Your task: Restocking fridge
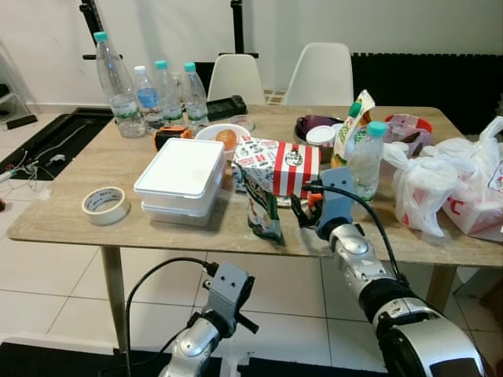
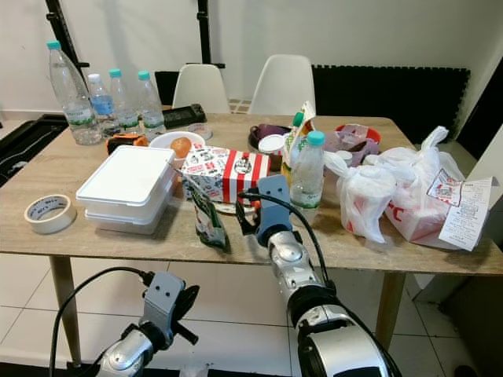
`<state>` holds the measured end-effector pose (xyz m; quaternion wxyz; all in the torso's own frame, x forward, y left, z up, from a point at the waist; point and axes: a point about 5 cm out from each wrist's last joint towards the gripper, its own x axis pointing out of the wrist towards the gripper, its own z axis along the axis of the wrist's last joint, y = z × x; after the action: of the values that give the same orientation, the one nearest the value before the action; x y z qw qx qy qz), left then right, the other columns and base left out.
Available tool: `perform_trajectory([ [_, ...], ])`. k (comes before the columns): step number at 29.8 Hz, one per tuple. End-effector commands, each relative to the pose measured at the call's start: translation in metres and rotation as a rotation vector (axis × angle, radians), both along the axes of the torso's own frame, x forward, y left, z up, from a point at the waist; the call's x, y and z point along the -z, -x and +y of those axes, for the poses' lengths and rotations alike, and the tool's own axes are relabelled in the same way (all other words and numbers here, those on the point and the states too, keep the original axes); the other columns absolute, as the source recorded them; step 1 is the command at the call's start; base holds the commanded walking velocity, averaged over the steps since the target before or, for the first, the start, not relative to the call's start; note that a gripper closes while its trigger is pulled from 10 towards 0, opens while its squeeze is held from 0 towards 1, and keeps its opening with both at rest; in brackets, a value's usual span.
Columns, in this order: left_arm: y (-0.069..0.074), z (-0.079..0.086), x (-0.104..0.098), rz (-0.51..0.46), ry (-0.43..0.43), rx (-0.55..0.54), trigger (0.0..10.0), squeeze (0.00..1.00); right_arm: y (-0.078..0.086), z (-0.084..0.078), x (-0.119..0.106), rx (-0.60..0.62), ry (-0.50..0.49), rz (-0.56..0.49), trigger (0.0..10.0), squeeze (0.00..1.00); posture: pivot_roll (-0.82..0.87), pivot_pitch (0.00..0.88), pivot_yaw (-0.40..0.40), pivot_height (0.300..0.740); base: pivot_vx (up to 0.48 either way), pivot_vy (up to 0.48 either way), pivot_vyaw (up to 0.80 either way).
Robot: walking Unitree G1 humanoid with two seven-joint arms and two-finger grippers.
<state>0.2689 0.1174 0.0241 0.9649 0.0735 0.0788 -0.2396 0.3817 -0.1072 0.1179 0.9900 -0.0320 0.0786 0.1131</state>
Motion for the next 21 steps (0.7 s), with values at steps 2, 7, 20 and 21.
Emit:
perform_trajectory([
  [2,0.0014,0.0019,0.0021,0.017,0.006,-0.012,10.0,0.0,-0.0015,-0.0005,-0.0014,0.015,-0.025,0.008,10.0,0.0,0.02,0.059,-0.001,0.74,0.0,0.0,0.0],
  [7,0.0005,0.0014,0.0013,0.017,0.004,-0.01,10.0,0.0,-0.0015,-0.0015,-0.001,0.021,-0.037,0.011,10.0,0.0,0.02,0.057,0.003,0.74,0.0,0.0,0.0],
  [20,-0.0008,0.0014,0.0012,0.023,-0.001,-0.01,10.0,0.0,-0.0019,-0.0004,-0.0009,0.024,-0.069,0.022,4.2,0.0,0.02,0.055,0.005,0.74,0.0,0.0,0.0],
  [21,-0.0008,0.0014,0.0012,0.023,-0.001,-0.01,10.0,0.0,-0.0019,-0.0004,-0.0009,0.024,-0.069,0.022,4.2,0.0,0.02,0.055,0.005,0.74,0.0,0.0,0.0],
])
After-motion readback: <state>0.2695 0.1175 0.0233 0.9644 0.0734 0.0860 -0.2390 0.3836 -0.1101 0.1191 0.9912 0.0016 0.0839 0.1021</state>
